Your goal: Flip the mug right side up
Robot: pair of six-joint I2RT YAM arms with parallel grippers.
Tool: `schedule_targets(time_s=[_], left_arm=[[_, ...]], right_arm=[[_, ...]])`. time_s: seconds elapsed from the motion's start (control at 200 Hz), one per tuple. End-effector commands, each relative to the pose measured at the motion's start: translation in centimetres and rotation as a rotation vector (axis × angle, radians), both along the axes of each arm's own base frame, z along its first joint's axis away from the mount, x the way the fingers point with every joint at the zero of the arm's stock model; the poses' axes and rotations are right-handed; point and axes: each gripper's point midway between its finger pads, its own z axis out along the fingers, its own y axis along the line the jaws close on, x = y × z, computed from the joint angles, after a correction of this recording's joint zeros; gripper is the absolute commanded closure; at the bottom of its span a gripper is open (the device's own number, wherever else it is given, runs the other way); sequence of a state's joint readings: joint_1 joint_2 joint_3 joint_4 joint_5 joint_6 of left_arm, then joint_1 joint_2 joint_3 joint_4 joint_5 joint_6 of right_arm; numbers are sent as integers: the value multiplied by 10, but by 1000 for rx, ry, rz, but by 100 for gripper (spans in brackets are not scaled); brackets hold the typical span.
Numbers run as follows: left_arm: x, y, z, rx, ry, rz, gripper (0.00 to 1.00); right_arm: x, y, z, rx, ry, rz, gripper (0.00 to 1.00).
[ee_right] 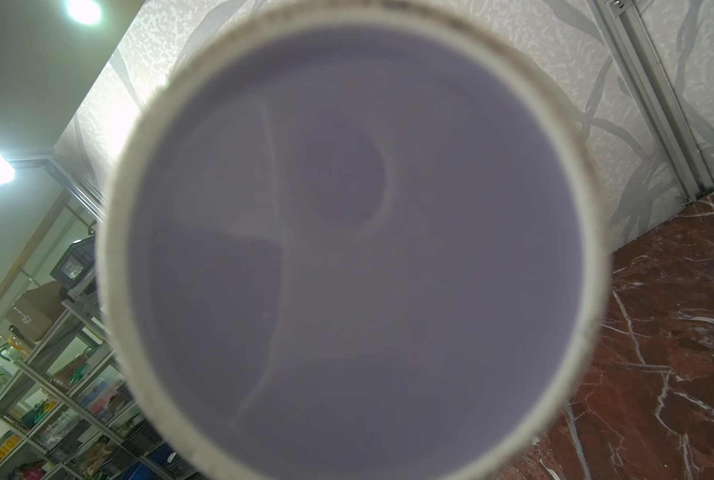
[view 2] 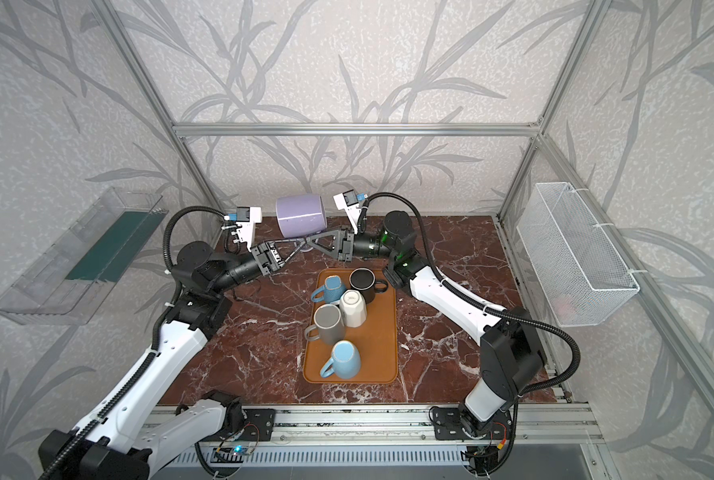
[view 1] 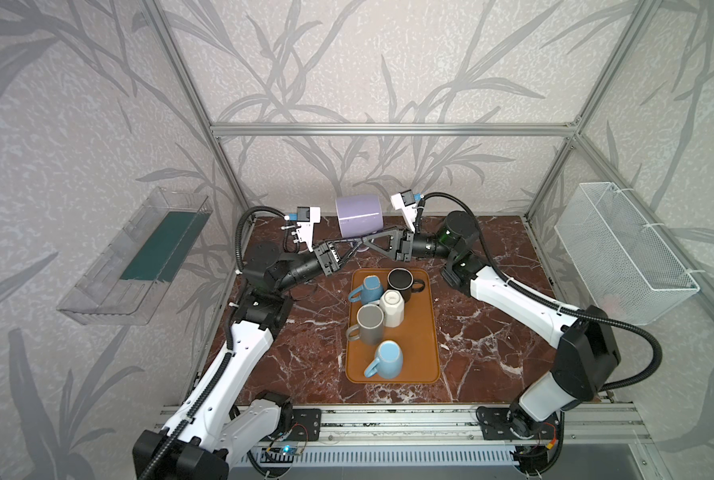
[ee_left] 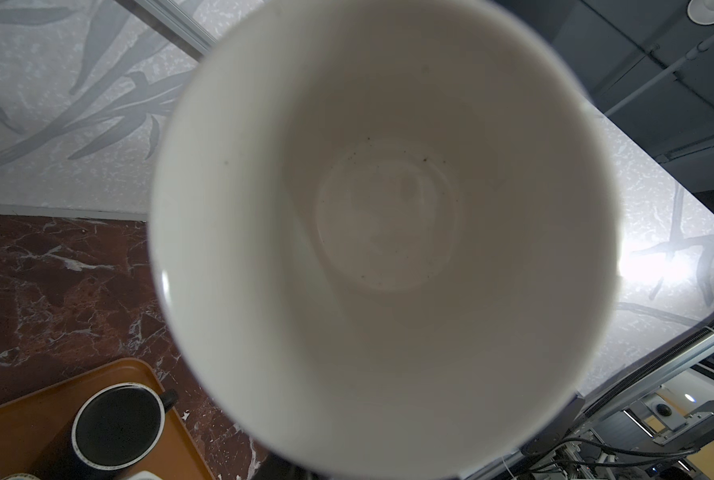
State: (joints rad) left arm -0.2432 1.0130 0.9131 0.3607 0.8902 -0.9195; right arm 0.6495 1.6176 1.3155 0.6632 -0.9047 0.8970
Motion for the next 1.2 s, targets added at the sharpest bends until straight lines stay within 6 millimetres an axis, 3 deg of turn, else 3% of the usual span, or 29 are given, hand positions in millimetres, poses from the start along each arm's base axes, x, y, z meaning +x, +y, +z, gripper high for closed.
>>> schedule_targets(time_s=[0.0, 0.44, 0.62, 0.705, 1.194], left_arm=[[-14, -2, 12, -9, -57, -34, 74], [-16, 0, 9, 3, -56, -23, 88], [-15, 1, 8, 4, -61, -5, 100], [-13, 2, 5, 6, -53, 0, 100], [-12, 9, 5, -15, -58, 57, 100]], right_arm=[[-14, -5, 37, 93, -132, 19, 100], [-21, -5, 38, 96, -133, 39, 100], [-24, -4, 36, 86, -140, 44, 100], [-24, -2, 35, 80, -141, 44, 99], [-16, 0, 25, 70, -102, 12, 58]])
